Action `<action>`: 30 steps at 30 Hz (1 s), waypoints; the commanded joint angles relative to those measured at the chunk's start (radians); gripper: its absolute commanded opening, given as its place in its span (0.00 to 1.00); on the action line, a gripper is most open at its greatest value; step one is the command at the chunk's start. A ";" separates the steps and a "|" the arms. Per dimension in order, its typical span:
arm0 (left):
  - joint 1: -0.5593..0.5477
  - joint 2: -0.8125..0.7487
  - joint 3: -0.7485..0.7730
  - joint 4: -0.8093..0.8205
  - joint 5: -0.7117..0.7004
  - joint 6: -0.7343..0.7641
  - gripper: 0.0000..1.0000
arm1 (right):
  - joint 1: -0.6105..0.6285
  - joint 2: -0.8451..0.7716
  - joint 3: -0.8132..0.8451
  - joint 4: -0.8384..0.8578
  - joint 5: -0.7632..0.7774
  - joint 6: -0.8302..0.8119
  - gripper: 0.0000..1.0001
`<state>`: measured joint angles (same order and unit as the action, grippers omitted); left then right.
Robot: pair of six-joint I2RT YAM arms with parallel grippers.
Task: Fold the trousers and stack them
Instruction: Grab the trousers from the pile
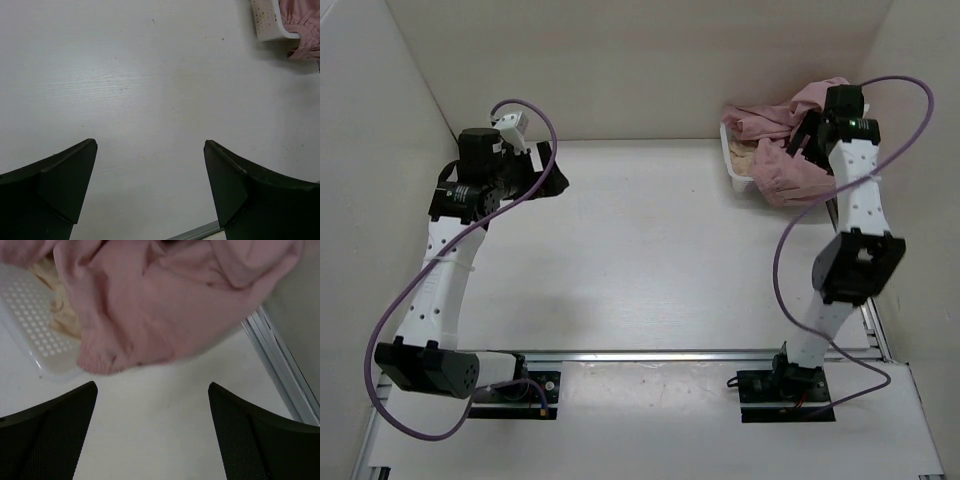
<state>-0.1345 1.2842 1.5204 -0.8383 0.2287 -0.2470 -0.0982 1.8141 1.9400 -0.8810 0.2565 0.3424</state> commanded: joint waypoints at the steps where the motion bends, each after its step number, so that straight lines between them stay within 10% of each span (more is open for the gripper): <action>1: -0.004 0.020 0.037 -0.004 0.009 0.023 1.00 | -0.031 0.189 0.233 -0.042 -0.010 0.033 0.95; 6: -0.033 0.073 0.037 -0.004 0.008 0.014 1.00 | -0.040 0.425 0.549 -0.042 0.013 0.024 1.00; 19: -0.070 0.188 0.017 -0.004 0.074 0.138 0.99 | -0.040 0.717 0.694 0.379 0.089 -0.046 0.97; 24: -0.070 0.208 0.037 -0.013 0.055 0.137 0.99 | -0.040 0.760 0.701 0.562 0.132 -0.057 0.73; 28: -0.070 0.208 0.037 -0.013 0.083 0.112 0.99 | -0.049 0.781 0.769 0.626 0.072 -0.042 0.16; 30: -0.070 0.208 0.037 -0.013 0.058 0.112 0.99 | -0.040 0.726 0.751 0.608 -0.009 -0.013 0.07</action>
<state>-0.2005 1.5051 1.5211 -0.8459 0.2790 -0.1341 -0.1383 2.6183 2.6301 -0.3843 0.3298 0.3058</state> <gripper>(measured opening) 0.993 0.123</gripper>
